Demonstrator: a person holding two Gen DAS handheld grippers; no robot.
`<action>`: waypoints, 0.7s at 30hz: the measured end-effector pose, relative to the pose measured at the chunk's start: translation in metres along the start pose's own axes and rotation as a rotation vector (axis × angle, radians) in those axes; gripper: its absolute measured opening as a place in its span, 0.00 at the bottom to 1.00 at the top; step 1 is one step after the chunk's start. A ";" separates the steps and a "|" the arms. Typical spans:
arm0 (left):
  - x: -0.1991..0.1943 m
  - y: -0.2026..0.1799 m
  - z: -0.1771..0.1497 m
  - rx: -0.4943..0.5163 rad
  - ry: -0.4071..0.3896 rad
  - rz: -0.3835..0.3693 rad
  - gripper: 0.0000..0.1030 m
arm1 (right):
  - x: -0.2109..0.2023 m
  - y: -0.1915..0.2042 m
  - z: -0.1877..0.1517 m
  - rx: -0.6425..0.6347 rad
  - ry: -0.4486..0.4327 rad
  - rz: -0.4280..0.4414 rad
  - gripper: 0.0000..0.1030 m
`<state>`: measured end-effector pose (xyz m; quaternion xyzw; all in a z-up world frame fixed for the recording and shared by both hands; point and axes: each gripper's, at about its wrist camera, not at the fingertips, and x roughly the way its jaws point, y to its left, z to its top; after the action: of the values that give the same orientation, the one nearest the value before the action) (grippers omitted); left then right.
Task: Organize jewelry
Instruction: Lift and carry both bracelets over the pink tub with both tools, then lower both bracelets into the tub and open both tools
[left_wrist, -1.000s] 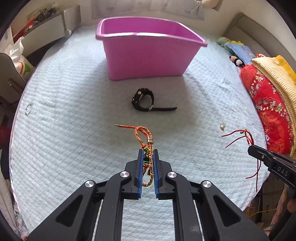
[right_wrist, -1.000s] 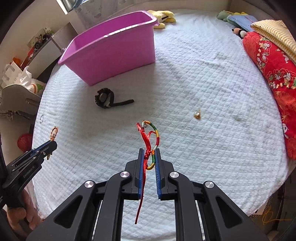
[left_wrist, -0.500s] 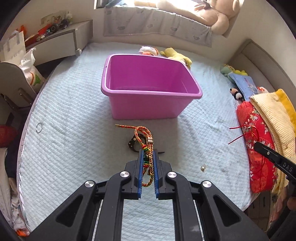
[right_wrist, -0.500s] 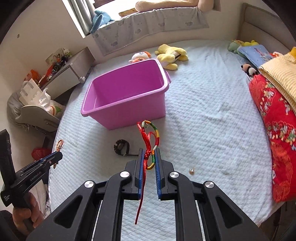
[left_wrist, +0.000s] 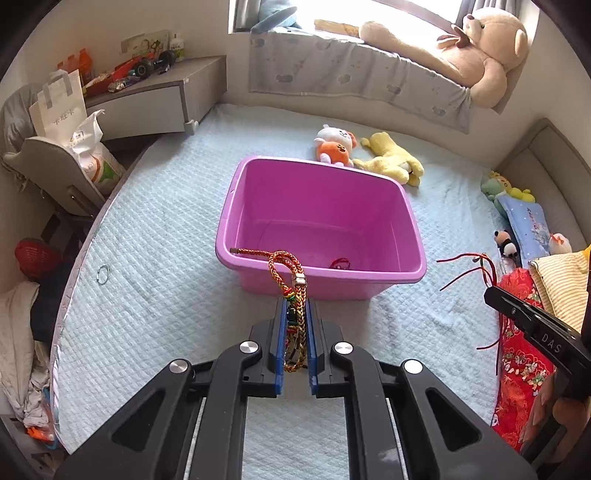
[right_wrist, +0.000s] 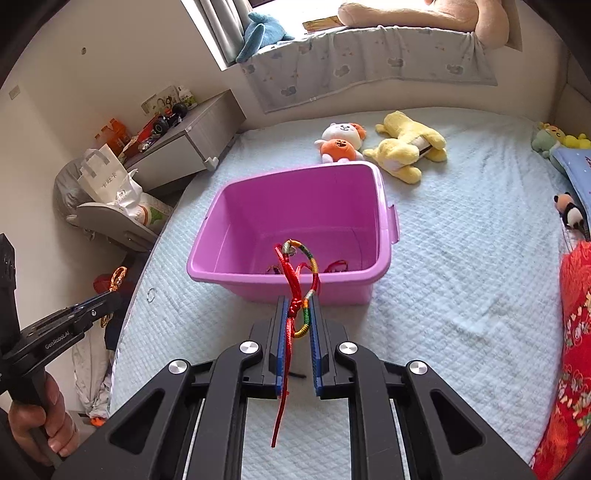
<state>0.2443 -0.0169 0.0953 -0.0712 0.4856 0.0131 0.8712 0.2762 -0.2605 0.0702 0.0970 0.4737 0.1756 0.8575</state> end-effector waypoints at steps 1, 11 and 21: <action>0.005 -0.002 0.008 0.003 0.007 -0.001 0.10 | 0.004 0.000 0.008 0.004 -0.005 0.008 0.11; 0.088 -0.010 0.074 0.048 0.066 -0.019 0.10 | 0.073 -0.003 0.078 0.006 0.025 0.027 0.11; 0.183 -0.003 0.096 0.048 0.198 -0.009 0.10 | 0.162 -0.009 0.121 0.015 0.112 0.016 0.11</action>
<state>0.4227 -0.0148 -0.0099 -0.0535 0.5690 -0.0097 0.8205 0.4599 -0.2051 0.0060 0.0972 0.5215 0.1840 0.8275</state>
